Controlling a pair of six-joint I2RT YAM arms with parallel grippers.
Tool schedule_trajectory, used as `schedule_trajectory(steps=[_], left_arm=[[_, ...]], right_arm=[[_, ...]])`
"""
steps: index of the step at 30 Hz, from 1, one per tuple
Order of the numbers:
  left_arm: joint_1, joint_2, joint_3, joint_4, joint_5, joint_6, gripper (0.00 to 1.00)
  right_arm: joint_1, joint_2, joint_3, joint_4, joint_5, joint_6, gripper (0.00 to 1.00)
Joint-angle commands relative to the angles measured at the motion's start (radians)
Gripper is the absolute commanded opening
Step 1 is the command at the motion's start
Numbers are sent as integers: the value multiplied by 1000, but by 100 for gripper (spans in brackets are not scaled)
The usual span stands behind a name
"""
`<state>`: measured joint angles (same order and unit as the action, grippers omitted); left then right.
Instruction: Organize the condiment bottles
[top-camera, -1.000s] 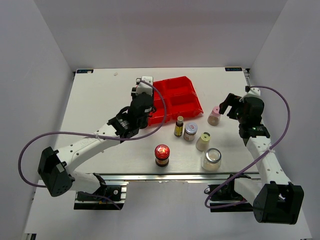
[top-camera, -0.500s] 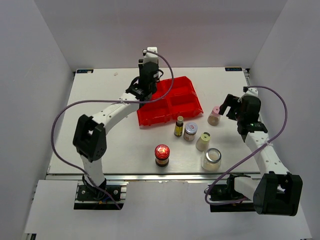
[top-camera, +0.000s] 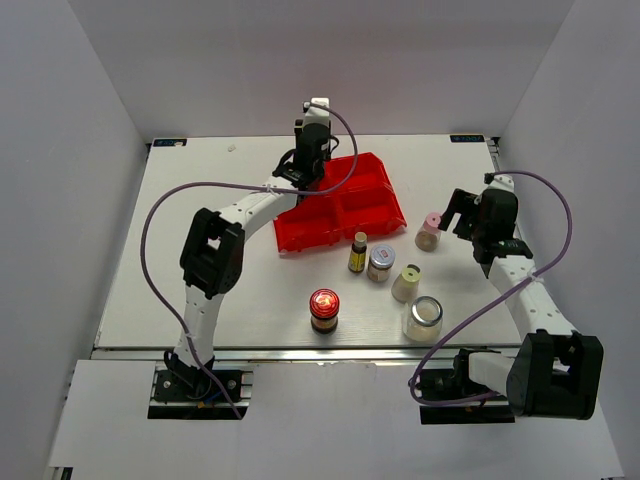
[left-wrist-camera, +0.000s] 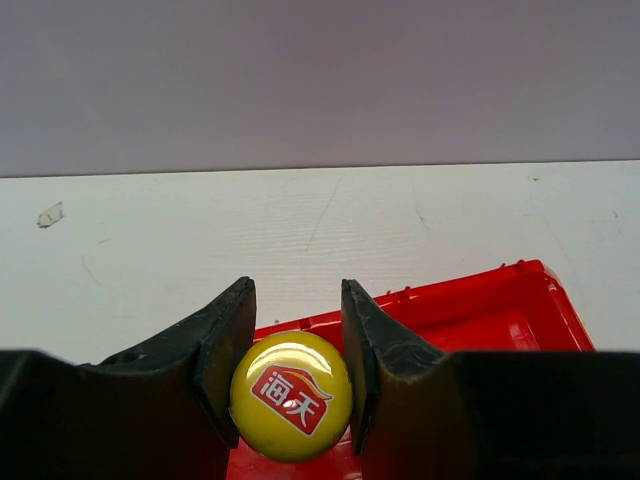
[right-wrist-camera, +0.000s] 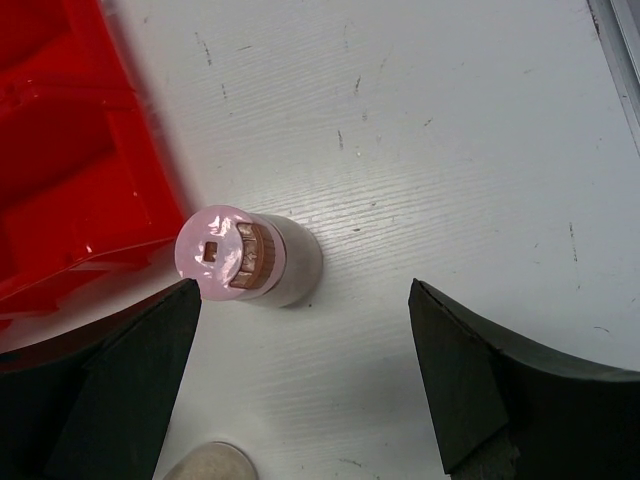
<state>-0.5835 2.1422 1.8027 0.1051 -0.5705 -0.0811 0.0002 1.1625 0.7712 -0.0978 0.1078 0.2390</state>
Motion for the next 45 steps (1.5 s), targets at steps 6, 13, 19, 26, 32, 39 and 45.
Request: schedule_trajectory(steps=[6,13,19,26,32,39,45], left_arm=[[13,5,60,111,28,-57,0],[16,10,12,116,-18,-82,30],[16,-25,-65,139,-5,-88,77],[16,-62,-69,91,-22,-95,98],[16,-160,-78,24,-29,-97,98],[14,-358,-227,-97,17,-140,98],[-27,-542,-438,-128,219,-88,98]], right_arm=[[-2,12,53,0,27,-18,89],[-2,23,56,-3,20,-18,89],[-2,22,57,-13,29,-17,89],[-2,19,57,-14,18,-12,89],[-2,-3,54,-10,-17,-12,89],[-2,-69,20,35,-88,-10,89],[-2,-70,19,30,-86,-7,89]])
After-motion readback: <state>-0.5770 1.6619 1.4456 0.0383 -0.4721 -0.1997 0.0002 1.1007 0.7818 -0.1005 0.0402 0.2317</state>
